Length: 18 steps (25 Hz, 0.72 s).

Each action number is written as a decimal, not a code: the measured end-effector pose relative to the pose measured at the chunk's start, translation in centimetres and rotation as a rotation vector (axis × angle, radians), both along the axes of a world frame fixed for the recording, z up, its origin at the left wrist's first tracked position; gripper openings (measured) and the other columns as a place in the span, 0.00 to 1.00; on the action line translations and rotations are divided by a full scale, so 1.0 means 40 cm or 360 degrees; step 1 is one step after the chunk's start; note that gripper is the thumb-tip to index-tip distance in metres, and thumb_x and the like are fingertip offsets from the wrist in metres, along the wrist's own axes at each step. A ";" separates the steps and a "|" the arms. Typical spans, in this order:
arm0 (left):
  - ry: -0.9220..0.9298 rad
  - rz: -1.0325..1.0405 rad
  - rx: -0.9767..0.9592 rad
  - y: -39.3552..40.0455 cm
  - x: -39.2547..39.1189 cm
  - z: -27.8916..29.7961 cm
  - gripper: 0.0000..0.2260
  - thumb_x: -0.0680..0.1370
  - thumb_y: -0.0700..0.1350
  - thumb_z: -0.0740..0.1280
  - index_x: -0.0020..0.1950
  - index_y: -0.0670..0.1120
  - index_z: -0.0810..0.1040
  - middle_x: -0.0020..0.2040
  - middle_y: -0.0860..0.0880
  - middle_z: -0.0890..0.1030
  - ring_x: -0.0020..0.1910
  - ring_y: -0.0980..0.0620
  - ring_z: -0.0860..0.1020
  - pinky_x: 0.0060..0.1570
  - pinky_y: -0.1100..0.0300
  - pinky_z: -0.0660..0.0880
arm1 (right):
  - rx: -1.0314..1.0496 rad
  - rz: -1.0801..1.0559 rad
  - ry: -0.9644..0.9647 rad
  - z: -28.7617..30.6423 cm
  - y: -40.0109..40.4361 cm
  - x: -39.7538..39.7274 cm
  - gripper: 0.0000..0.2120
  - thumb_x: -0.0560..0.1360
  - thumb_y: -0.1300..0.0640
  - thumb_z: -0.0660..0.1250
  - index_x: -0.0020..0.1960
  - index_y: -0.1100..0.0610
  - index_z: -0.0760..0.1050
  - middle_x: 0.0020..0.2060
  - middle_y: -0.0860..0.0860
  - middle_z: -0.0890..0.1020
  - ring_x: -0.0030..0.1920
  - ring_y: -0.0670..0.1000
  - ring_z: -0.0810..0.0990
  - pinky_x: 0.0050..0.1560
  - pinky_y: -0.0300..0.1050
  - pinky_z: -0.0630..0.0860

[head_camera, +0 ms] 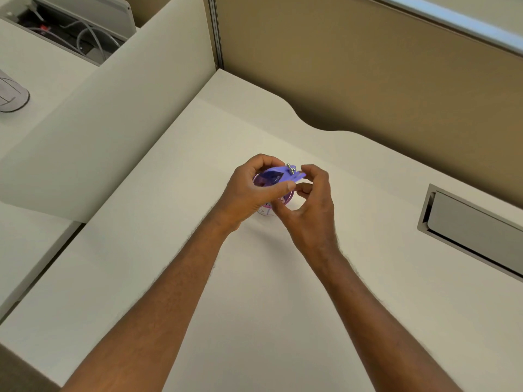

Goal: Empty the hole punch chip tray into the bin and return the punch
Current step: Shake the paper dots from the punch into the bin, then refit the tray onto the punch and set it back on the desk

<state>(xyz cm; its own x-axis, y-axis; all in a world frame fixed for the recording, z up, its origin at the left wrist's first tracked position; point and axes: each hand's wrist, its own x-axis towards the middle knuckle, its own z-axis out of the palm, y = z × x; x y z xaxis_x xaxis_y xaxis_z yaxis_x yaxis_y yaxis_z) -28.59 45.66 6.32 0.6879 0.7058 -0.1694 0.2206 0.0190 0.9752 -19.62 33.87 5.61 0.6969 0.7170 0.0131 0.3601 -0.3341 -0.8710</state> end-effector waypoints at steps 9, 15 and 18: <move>0.0116 -0.0292 0.0691 -0.036 -0.003 -0.044 0.25 0.65 0.54 0.80 0.59 0.49 0.78 0.58 0.53 0.80 0.58 0.53 0.76 0.55 0.65 0.76 | 0.0091 -0.0065 0.0093 -0.052 -0.033 -0.016 0.28 0.69 0.55 0.79 0.63 0.43 0.70 0.57 0.38 0.76 0.58 0.40 0.77 0.50 0.26 0.73; 0.0163 -0.0339 0.0753 -0.035 -0.004 -0.059 0.23 0.66 0.53 0.79 0.59 0.51 0.79 0.58 0.55 0.80 0.59 0.55 0.74 0.56 0.72 0.71 | 0.0092 -0.0084 0.0001 -0.086 -0.037 -0.013 0.26 0.70 0.59 0.77 0.64 0.47 0.73 0.57 0.43 0.76 0.57 0.44 0.77 0.51 0.27 0.72; 0.0149 -0.0324 0.0746 -0.035 -0.003 -0.054 0.25 0.66 0.52 0.80 0.60 0.49 0.79 0.60 0.53 0.80 0.59 0.55 0.75 0.57 0.69 0.73 | 0.0097 -0.0082 -0.0048 -0.088 -0.039 -0.013 0.26 0.70 0.60 0.77 0.64 0.47 0.72 0.57 0.44 0.77 0.58 0.46 0.77 0.51 0.29 0.72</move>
